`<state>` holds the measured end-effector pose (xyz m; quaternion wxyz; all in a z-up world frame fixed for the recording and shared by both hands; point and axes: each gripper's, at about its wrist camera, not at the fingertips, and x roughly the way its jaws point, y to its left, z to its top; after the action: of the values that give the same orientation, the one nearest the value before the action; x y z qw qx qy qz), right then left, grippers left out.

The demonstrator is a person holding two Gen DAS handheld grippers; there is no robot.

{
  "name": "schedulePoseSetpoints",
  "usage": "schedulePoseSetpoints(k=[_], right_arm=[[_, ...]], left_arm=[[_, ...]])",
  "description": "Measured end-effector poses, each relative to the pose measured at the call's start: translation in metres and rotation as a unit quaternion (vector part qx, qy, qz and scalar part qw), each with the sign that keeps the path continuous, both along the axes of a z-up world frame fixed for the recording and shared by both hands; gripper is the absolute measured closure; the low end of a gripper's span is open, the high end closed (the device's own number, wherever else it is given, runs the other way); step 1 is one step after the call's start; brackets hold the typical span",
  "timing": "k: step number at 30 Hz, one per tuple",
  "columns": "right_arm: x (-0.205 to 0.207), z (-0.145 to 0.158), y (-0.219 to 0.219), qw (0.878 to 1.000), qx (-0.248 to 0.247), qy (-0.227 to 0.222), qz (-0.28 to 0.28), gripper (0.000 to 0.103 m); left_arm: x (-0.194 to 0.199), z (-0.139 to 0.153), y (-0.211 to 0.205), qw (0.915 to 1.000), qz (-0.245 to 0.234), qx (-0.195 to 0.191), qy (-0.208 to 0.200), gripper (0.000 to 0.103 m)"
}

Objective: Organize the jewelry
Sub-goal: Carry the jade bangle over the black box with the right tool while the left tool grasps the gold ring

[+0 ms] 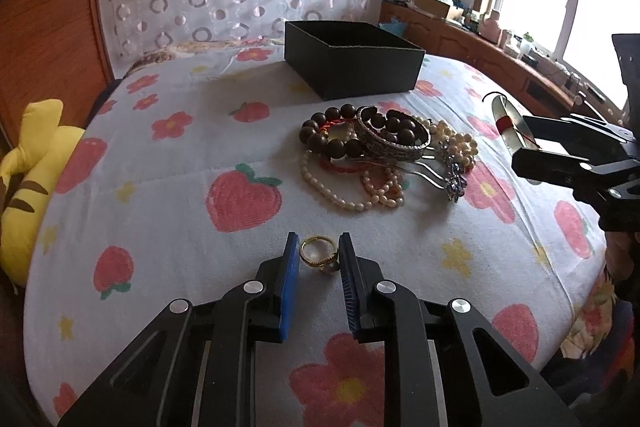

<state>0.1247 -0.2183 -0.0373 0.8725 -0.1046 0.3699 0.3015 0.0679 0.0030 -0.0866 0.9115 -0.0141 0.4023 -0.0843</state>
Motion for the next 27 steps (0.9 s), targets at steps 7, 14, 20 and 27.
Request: schedulePoseSetpoints(k=[7,14,20,27], right_arm=[[0.020,0.009,0.007,1.000,-0.008,-0.014,0.002,0.029],[0.068,0.020,0.018,0.999,-0.009,-0.031,-0.019,0.029],[0.119,0.030,0.021,0.999,0.009,-0.031,-0.041,0.029],[0.166,0.027,0.037,0.999,0.010,-0.023,-0.041,0.029]], left_arm=[[-0.003,0.016,0.011,0.9995,0.007,-0.017,-0.027,0.084],[0.006,0.034,0.014,0.9986,0.007,-0.013,-0.052,0.084],[0.020,0.047,0.014,0.9976,0.005,-0.010,-0.069,0.084],[0.039,0.065,0.017,0.9963,0.009,-0.012,-0.084,0.084]])
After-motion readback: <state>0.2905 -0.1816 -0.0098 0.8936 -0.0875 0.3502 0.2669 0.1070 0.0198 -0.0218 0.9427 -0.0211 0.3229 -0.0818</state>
